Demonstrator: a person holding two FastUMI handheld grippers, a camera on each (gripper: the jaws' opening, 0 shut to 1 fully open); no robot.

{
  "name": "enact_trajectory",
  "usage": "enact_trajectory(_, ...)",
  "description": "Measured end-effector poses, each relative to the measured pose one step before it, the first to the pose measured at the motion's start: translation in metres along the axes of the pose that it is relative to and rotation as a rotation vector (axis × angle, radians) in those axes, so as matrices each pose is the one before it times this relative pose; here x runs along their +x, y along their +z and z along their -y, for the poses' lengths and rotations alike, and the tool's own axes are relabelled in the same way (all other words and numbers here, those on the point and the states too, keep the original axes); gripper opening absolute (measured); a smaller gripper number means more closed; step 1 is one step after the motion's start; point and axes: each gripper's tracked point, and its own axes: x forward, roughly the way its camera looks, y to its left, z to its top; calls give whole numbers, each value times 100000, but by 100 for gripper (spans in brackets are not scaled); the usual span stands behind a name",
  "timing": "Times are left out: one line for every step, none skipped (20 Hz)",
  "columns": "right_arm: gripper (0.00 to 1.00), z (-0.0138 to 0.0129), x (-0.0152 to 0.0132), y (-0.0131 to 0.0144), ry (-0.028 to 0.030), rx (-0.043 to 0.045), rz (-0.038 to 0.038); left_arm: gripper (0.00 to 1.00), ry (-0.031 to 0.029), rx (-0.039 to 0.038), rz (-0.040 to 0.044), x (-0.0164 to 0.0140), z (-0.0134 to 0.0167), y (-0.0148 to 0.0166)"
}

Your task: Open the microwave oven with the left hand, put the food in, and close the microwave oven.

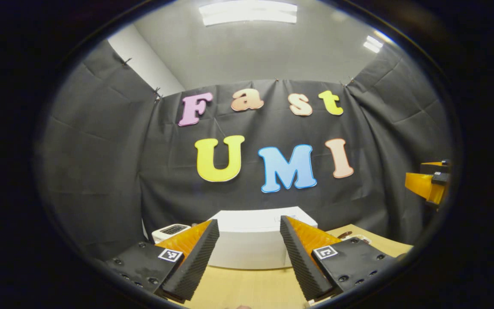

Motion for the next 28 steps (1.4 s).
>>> enact_trajectory(96, 198, -61, 8, 372, 109, 25, 96, 35, 156, -131, 91, 304, -90)
enact_trajectory(96, 280, -72, -49, 384, 159, 50, 96, 147, -66, -79, -21, 299, 24)
enact_trajectory(96, 292, -12, 37, 259, 133, 124, 96, 200, -478, -188, -50, 167, -140)
enact_trajectory(96, 330, -15, 105, 409, 174, 473, 96, 77, -738, -224, -18, 281, -62)
enact_trajectory(96, 352, 15, 112, 309, -39, 412, 96, 124, -974, 63, -52, 288, -69)
enact_trajectory(96, 469, -30, -57, 105, 2, 304, 96, -340, -1098, 204, 139, 449, 2)
enact_trajectory(96, 424, -59, 10, 142, 406, 154, 96, -254, -813, 386, 1, 372, 17)
enact_trajectory(96, 317, -112, -113, 501, 712, -63, 96, 354, -73, 538, 193, 223, 110)
enact_trajectory(96, 227, -91, 1, 750, 436, -38, 95, 686, 531, 366, 248, -7, -96)
enact_trajectory(96, 371, 11, -96, 328, -365, 206, 95, 865, 689, 556, 254, -19, 119)
enact_trajectory(96, 563, -11, -157, -401, -834, -301, 95, 461, 377, 102, 442, 150, -195)
enact_trajectory(96, 549, -2, -375, -698, -462, -747, 95, -54, 1, -195, 427, 219, -253)
enact_trajectory(96, 410, 23, -111, -925, 292, -757, 96, -374, -143, -123, 433, 329, -142)
enact_trajectory(96, 349, -33, 54, -996, 735, -65, 96, -571, -67, 62, 491, 285, -44)
enact_trajectory(96, 308, 66, 109, -1256, 417, 303, 96, -595, 187, 95, 741, 215, -363)
enact_trajectory(96, 368, 168, -107, -1614, -47, -66, 96, -755, 255, -81, 610, 223, -263)
enact_trajectory(96, 219, 78, -44, -1853, -211, -613, 96, -1302, -189, -420, 748, 352, -549)
enact_trajectory(96, 152, 94, -63, -1327, 136, -484, 96, -1109, -321, -647, 770, 271, -411)
enact_trajectory(96, -88, 20, 269, -919, -93, 494, 96, -1242, -139, -190, 877, 297, -521)
enact_trajectory(96, 48, 97, 235, -1219, -883, 771, 96, -1083, 136, -271, 846, 186, -509)
enact_trajectory(96, 55, 175, 34, -1564, -1208, 129, 96, -1068, 143, -595, 934, 225, -560)
enact_trajectory(96, -49, 211, -142, -1310, -661, -464, 96, -1385, -189, -529, 930, 282, -541)
enact_trajectory(96, -159, 87, 38, -1207, -24, -267, 96, -1583, -280, -492, 946, 342, -635)
enact_trajectory(96, -76, 112, 95, -1379, 192, -65, 95, -1584, 68, -908, 991, 315, -639)
enact_trajectory(96, -137, 71, 4, -1373, 14, -207, 95, -1276, 302, -1121, 842, 172, -936)
enact_trajectory(96, -61, 89, -121, -1241, -313, -383, 95, -921, 452, -1045, 825, 232, -797)
enact_trajectory(96, -204, 31, 13, -900, -602, -249, 95, -1105, 294, -850, 772, 241, -873)
enact_trajectory(96, -136, 59, -24, -1147, -1050, -193, 95, -1099, 151, -829, 792, 262, -782)
